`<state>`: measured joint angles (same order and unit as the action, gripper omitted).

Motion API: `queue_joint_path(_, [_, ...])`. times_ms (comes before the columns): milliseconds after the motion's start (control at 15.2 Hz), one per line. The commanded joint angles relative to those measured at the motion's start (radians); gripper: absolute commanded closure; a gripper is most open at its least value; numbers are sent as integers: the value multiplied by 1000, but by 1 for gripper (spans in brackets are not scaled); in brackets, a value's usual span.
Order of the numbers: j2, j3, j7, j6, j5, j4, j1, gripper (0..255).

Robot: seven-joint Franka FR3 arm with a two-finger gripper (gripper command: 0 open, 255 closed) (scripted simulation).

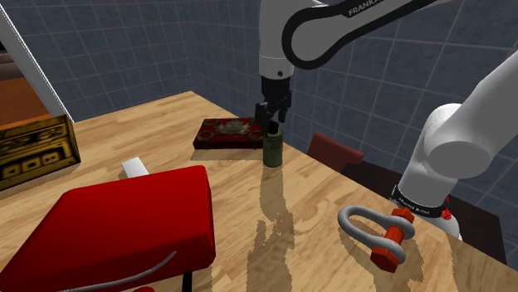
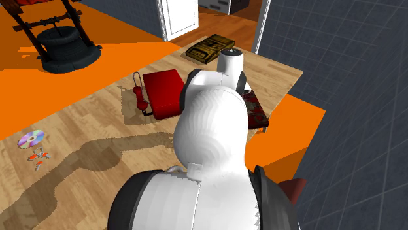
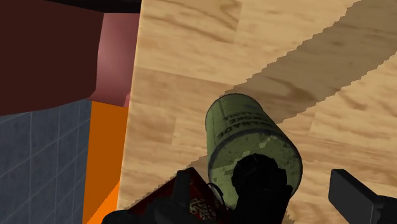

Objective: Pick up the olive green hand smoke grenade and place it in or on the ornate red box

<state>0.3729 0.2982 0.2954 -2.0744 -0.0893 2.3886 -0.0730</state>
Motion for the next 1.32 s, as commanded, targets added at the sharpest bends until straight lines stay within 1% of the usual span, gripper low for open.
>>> queue_joint_path(0, [-13,3,1,-31,1,18,1,0])
queue_joint_path(528, [-16,4,2,-39,2,23,1,0])
queue_joint_path(594, [-16,4,2,-39,2,23,1,255])
queue_joint_path(1188, [-16,4,2,-40,2,23,1,255])
queue_joint_path(1254, [-11,2,1,-25,1,14,1,255])
